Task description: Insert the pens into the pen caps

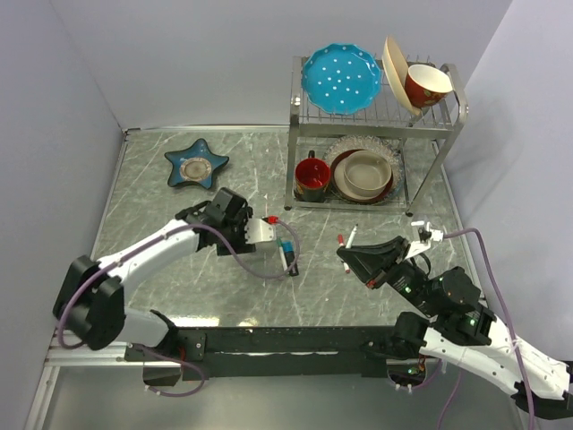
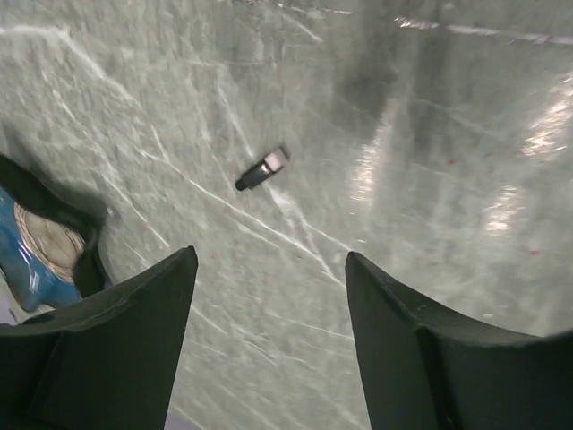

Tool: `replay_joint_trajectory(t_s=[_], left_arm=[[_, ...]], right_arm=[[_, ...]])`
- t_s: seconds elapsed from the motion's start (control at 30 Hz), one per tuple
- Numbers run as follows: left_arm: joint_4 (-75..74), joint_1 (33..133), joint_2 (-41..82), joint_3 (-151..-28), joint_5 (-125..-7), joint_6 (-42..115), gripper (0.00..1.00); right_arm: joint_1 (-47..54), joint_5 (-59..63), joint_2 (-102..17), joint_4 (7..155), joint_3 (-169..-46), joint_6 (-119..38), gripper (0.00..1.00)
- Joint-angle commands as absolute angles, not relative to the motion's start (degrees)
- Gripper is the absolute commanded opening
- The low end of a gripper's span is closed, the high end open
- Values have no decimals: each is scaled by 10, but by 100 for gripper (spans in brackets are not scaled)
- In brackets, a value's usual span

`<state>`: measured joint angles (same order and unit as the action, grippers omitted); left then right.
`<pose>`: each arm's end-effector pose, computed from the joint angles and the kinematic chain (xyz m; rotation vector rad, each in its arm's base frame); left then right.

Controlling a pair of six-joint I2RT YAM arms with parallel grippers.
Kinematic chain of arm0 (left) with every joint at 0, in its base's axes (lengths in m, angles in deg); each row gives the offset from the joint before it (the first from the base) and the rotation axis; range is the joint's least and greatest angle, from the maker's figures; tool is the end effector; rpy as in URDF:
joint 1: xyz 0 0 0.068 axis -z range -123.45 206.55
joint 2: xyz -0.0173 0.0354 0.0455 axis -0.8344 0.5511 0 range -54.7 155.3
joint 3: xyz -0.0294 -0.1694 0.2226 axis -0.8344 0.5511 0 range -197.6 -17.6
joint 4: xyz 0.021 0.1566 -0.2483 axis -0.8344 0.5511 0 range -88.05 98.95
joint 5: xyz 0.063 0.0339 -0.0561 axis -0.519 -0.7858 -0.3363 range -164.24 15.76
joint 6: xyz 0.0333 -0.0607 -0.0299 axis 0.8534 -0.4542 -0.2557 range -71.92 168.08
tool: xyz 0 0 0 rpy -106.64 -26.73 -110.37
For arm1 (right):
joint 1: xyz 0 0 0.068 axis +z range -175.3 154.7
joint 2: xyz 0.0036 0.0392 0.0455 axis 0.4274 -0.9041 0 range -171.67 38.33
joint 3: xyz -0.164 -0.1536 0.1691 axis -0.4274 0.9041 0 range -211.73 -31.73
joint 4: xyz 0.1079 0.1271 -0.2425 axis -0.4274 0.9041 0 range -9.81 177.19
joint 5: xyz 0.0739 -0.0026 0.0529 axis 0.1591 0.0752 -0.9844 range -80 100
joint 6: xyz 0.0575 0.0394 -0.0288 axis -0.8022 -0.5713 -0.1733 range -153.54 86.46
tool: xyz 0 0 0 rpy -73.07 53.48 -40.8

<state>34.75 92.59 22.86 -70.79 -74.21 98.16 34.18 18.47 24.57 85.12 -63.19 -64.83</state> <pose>0.2552 -0.1856 0.2034 1.7555 1.8786 0.0919 0.0776 0.1132 0.3509 -0.2234 1.4438 1.2209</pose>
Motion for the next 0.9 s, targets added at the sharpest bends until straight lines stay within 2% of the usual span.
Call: replay_joint_trajectory(t_s=[0.0, 0.23, 0.7, 0.87], left_arm=[[362, 913, 289, -767, -695, 1085, 70], [404, 900, 422, -853, -688, 1118, 66], [428, 873, 501, -877, -705, 1132, 62], [419, 864, 520, -872, -730, 1136, 54]], right_arm=[[344, 207, 262, 886, -638, -642, 0], [344, 224, 273, 908, -656, -630, 0], [344, 261, 280, 935, -672, -606, 0], [344, 264, 280, 933, -673, -607, 0]])
